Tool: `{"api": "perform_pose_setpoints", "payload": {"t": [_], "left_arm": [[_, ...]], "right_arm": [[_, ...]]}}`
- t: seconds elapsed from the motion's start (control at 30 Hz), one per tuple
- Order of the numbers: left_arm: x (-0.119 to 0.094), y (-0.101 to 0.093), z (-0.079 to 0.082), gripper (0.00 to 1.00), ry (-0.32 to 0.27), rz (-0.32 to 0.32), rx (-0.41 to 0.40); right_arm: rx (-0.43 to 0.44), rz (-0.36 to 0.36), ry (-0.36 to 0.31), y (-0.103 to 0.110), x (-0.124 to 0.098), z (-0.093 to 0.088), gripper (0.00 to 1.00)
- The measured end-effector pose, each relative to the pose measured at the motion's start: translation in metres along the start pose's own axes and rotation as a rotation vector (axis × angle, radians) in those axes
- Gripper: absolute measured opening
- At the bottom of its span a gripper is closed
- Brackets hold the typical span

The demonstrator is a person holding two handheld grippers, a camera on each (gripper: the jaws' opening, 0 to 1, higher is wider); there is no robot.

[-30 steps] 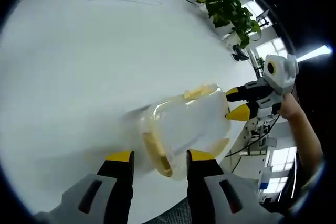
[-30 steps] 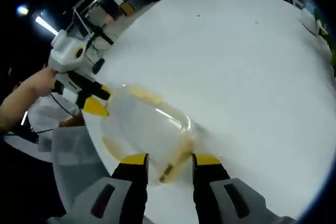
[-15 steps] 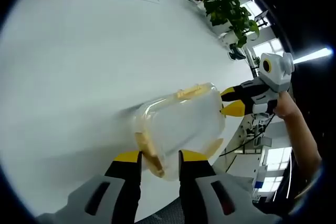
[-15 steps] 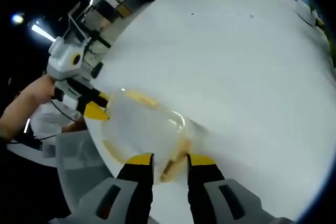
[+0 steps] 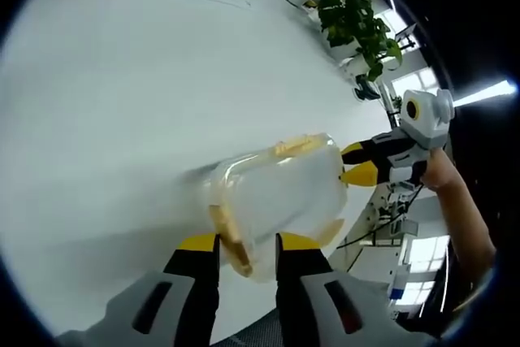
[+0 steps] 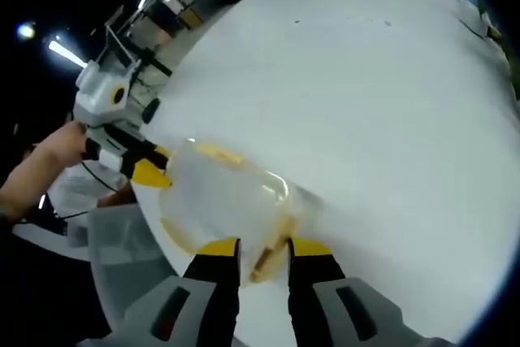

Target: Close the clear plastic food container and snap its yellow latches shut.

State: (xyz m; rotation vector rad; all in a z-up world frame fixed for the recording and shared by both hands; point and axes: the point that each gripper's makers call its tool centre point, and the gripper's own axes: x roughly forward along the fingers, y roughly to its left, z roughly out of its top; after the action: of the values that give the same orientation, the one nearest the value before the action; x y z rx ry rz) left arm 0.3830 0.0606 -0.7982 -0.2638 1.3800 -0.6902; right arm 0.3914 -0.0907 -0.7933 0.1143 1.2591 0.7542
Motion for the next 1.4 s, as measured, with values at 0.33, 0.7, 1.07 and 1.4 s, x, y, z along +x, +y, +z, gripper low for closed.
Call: {"api": "perform_pose_setpoints", "payload": {"t": [0.33,0.7,1.07,1.4], "left_arm": [[0.002,-0.004,0.002,0.23,0.004,0.008,-0.020],[0.002,0.000,0.003,0.24,-0.001,0.001,-0.012],[-0.001,0.002,0.003,0.26,0.014,0.001,0.012],[-0.001,0.001,0.000,0.29,0.013,-0.001,0.052]], "right_arm": [[0.033,0.008,0.008,0.003,0.004,-0.004,0.17],[0.047,-0.007,0.006,0.001,0.006,0.003,0.18],[0.080,-0.008,0.015,0.003,0.004,-0.002,0.19],[-0.009,-0.008,-0.037,0.005,0.002,0.001,0.22]]}}
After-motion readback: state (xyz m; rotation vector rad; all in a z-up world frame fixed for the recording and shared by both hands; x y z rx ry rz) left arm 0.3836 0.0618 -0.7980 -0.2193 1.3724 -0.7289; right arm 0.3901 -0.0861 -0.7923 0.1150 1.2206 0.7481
